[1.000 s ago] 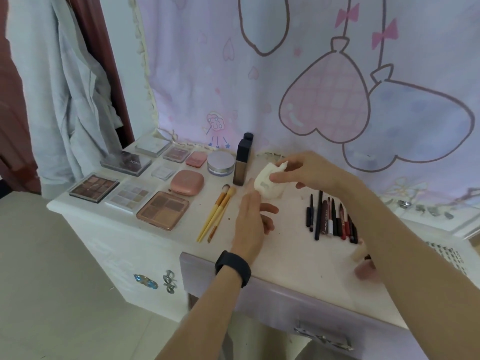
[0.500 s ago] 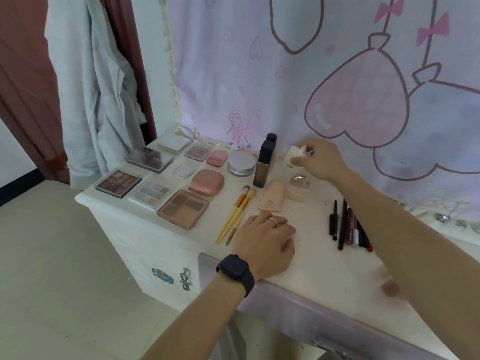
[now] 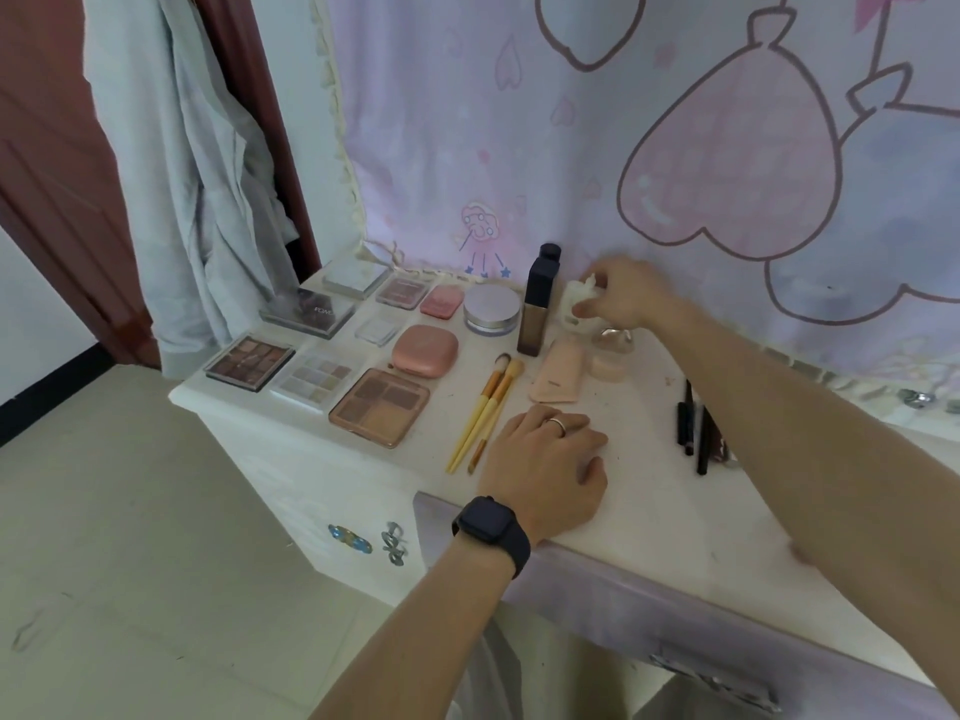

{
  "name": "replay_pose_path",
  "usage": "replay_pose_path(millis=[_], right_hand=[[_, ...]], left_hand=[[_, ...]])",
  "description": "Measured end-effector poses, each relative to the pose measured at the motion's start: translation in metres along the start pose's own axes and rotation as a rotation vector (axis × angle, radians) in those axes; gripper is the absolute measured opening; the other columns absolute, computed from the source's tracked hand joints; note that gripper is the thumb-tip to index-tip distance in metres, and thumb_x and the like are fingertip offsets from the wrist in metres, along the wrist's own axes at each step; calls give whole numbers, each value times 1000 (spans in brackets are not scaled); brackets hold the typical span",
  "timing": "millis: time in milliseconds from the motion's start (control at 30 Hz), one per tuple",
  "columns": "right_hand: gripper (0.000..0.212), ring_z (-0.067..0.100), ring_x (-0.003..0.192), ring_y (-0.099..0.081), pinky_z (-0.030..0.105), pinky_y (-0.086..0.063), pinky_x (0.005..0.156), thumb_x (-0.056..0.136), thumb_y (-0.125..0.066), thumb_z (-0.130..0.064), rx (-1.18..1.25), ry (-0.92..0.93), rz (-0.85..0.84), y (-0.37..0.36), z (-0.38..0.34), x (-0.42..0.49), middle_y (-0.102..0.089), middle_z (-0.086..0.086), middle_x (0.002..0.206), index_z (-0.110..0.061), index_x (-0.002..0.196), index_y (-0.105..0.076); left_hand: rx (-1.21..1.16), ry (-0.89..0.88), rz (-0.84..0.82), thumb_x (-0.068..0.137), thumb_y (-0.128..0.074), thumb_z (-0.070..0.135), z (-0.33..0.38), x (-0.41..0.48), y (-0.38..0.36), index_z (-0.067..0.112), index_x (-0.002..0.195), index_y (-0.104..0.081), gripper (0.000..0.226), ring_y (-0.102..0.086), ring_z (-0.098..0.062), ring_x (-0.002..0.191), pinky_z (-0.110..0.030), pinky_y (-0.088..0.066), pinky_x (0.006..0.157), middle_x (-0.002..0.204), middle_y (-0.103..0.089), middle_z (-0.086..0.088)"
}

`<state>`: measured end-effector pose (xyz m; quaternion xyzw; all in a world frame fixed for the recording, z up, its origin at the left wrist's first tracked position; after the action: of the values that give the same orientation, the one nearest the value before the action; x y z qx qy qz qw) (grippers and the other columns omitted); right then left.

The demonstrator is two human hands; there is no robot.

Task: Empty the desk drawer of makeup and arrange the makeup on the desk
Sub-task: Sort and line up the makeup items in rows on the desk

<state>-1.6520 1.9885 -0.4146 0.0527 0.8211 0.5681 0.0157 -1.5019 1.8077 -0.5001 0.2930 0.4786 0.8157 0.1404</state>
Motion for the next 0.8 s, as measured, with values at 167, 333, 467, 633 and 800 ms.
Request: replay_pose_path(millis=[167,333,467,633,800], right_hand=[[61,22,101,-52,29,-37,81,83,-82,-34,-22,-1,-42,4,-3,-4,-60,9,127,-13,135,-58],[58,24,117,-57,26,-38,89,85,-76,-23,83,86,82,19,-16,-4,-60,7,133,-22,139,-55],[62,23,124,-54,25,-37,92,89,-77,-23,64,159,-17,27,-35,3,-58,3,140,-29,145,-51],[49,26,117,-56,25,-36,87,92,-71,-12,39,159,-78,18,-39,14,-61,5,135,-22,137,-55],[33,28,100,-57,30,-38,79,93,-68,-15,50,165,-8,9,-36,19,-63,6,109,-16,124,-56]], left_hand=[[-32,30,-36,91,-51,36,1,0,1,32,122,-69,37,-51,-20,125,-37,-44,101,132,-65,8],[-24,26,-36,91,-50,36,0,-1,0,31,123,-69,38,-51,-20,124,-36,-43,102,132,-64,8],[-32,30,-24,89,-51,36,0,-1,1,31,121,-70,38,-51,-19,123,-36,-43,101,130,-65,9],[-44,29,-21,88,-50,37,0,-1,1,32,120,-70,38,-52,-20,121,-36,-45,99,129,-66,9],[-48,27,-17,88,-49,37,-1,0,0,33,120,-70,38,-51,-19,121,-36,-44,100,129,-66,10]])
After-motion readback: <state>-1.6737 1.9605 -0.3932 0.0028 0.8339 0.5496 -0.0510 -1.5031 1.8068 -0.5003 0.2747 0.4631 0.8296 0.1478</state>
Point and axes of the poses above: each hand's wrist, its own x-axis towards the middle knuckle, its own y-axis out of the back of the hand, z = x × y, the point moved 1 cm from there along x, towards the middle knuckle
